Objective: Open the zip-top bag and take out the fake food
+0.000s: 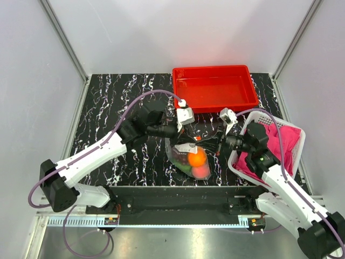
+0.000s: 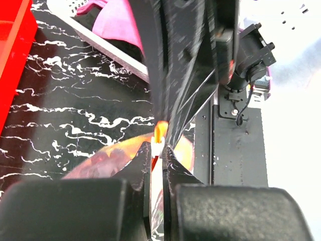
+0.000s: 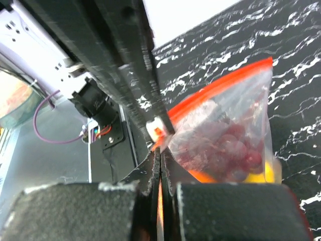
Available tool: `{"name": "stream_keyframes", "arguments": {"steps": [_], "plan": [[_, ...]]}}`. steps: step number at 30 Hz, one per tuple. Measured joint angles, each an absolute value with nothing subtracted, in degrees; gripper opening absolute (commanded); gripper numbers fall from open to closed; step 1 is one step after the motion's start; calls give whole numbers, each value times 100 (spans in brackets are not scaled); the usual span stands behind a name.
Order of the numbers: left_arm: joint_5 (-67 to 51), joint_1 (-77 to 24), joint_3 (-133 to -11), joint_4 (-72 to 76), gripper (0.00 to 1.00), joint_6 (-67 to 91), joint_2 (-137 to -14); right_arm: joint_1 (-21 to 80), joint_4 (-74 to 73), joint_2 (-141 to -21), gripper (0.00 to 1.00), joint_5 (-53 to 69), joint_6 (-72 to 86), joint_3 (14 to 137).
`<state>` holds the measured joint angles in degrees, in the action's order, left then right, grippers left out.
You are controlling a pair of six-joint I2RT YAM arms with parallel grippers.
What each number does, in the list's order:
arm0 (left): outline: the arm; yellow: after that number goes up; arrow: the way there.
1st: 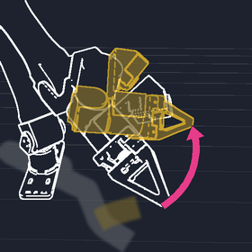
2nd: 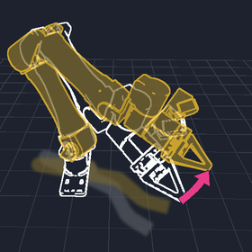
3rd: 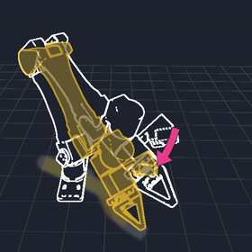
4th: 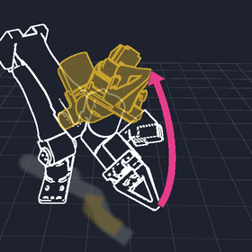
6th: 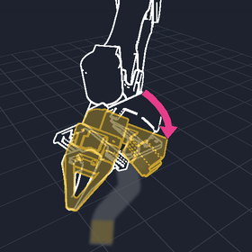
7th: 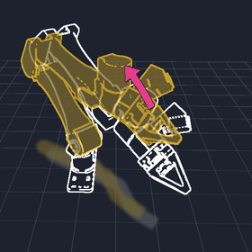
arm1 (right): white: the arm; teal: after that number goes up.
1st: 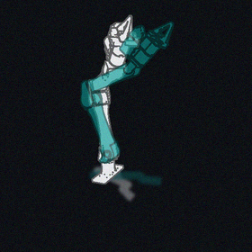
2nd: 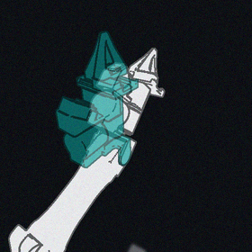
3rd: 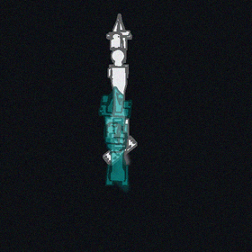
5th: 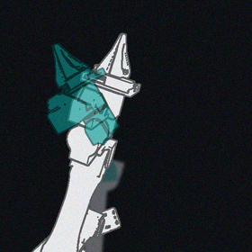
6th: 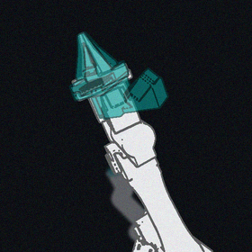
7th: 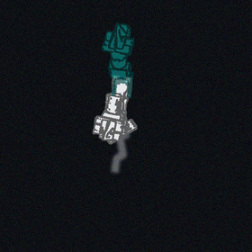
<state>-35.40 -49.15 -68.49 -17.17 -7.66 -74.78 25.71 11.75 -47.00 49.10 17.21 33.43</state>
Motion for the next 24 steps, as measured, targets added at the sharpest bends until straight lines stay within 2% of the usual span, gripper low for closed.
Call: {"name": "stream_keyframes", "arguments": {"steps": [12, 24], "plan": [[-3402, -4464, -6737, -2143, 0, -543, -7142, 2519, 1162, -4285, 0, 4456, 1719, 3332], [-2276, -4215, -5669, -2484, 0, 937, -5885, 1916, 897, -5129, 0, 4405, 956, 3802]]}}
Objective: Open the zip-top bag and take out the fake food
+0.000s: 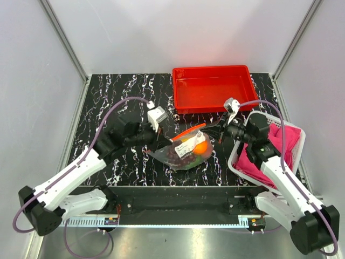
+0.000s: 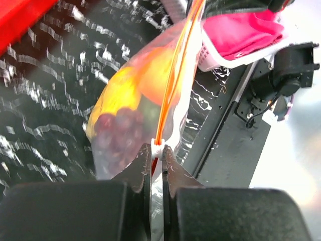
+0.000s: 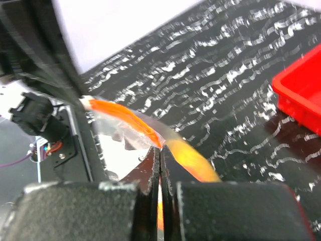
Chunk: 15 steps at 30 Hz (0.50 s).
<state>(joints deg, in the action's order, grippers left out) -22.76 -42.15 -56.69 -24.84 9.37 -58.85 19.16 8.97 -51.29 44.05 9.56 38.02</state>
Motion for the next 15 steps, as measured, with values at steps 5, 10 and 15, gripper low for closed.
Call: {"name": "stream_keyframes", "arguments": {"steps": [5, 10, 15], "plan": [[-1988, -4198, -5190, -2617, 0, 1647, -5227, 1640, 965, -5695, 0, 4598, 913, 3804], [-1774, -4176, -4899, -2775, 0, 2447, -4652, 1544, 1223, -6189, 0, 4772, 969, 3806], [-1758, -4160, -4545, -2849, 0, 3013, -4200, 1522, 1527, -6497, 0, 4783, 1031, 3817]]}}
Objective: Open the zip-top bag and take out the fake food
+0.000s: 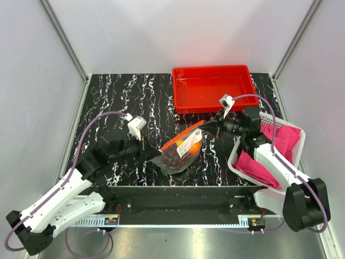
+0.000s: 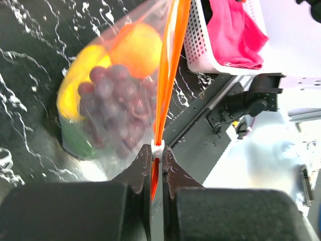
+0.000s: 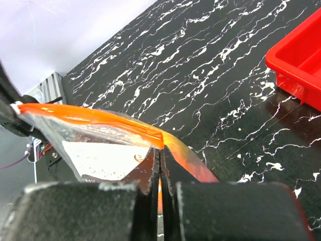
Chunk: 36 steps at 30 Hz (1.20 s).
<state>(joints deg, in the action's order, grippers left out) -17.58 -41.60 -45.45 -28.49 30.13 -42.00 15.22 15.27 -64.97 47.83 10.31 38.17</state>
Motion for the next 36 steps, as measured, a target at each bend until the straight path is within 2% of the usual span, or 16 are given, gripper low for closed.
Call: {"name": "stream_keyframes", "arguments": {"steps": [7, 14, 17, 20, 21, 26, 30, 36], "plan": [[-1839, -4145, -4338, -2836, 0, 3509, -3774, 1498, 1608, -7120, 0, 4818, 1041, 4224], [-2202, -4217, -3450, -2064, 0, 4390, -3371, 1441, 1553, -7465, 0, 4759, 1087, 4584], [-2178, -4545, -3284, -1682, 0, 4700, -3439, 1420, 1372, -7465, 0, 4740, 1118, 4652], [-2073, -4952, -3284, -1304, 0, 4847, -3656, 1422, 1037, -7467, 13, 4687, 1229, 4849], [-2040, -5081, -3286, -1168, 0, 4873, -3774, 1426, 930, -7463, 26, 4626, 1302, 4908], [-1973, -5380, -3409, -884, 0, 4965, -4418, 1420, 183, -7227, 57, 3938, 1865, 5000], [-1806, -5478, -3562, -760, 0, 4976, -4617, 1413, -552, -6842, 60, 3555, 2449, 5022], [-1691, -5489, -3660, -504, 0, 5009, -4803, 1413, -1175, -6477, 56, 3527, 3492, 5022]]}}
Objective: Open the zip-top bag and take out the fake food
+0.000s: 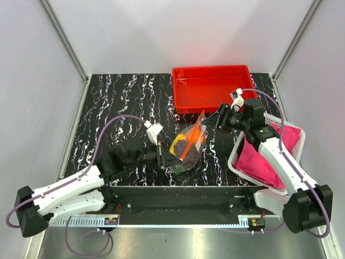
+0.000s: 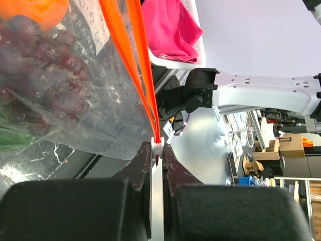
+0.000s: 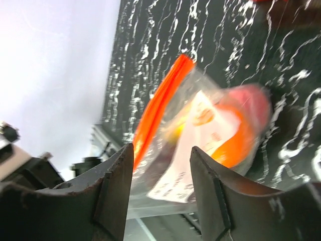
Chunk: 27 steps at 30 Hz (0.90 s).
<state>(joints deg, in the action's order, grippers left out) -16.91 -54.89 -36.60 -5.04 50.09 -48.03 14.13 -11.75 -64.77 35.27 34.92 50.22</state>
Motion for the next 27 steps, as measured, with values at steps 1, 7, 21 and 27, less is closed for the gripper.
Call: {"name": "stream_keyframes", "arguments": {"steps": [1, 7, 21, 27], "plan": [[-1688, -5500, -3680, -462, 0, 5011, -4864, 1413, -1210, -6460, 55, 3546, 3634, 5017], [-1680, -5610, -3820, -327, 0, 5002, -5116, 1415, -1186, -6171, 44, 3507, 4388, 4565], [-1643, -5701, -3872, -373, 14, 4954, -5127, 1750, -672, -6141, 41, 2930, 4851, 3826], [-1544, -5712, -4466, -1015, 69, 4703, -5419, 2010, -405, -6504, 43, 2893, 4893, 3802]]}}
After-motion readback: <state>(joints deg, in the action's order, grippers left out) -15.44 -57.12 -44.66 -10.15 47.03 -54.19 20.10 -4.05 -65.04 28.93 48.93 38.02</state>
